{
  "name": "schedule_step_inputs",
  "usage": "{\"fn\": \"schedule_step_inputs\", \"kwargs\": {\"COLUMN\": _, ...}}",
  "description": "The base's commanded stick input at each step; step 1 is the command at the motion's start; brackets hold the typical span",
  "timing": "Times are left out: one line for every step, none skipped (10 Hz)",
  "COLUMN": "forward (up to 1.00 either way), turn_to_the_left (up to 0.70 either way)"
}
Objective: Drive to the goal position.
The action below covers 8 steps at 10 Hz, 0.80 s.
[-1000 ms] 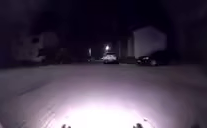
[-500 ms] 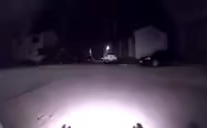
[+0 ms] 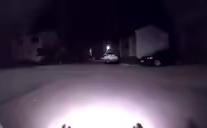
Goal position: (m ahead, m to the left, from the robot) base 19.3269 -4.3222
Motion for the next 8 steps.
{"fn": "schedule_step_inputs", "kwargs": {"forward": 0.6, "turn_to_the_left": 0.0}}
{"fn": "schedule_step_inputs", "kwargs": {"forward": 0.6, "turn_to_the_left": 0.0}}
{"fn": "schedule_step_inputs", "kwargs": {"forward": 0.6, "turn_to_the_left": 0.0}}
{"fn": "schedule_step_inputs", "kwargs": {"forward": 0.6, "turn_to_the_left": 0.0}}
{"fn": "schedule_step_inputs", "kwargs": {"forward": 0.6, "turn_to_the_left": 0.0}}
{"fn": "schedule_step_inputs", "kwargs": {"forward": 0.6, "turn_to_the_left": 0.0}}
{"fn": "schedule_step_inputs", "kwargs": {"forward": 0.6, "turn_to_the_left": 0.0}}
{"fn": "schedule_step_inputs", "kwargs": {"forward": 0.6, "turn_to_the_left": 0.0}}
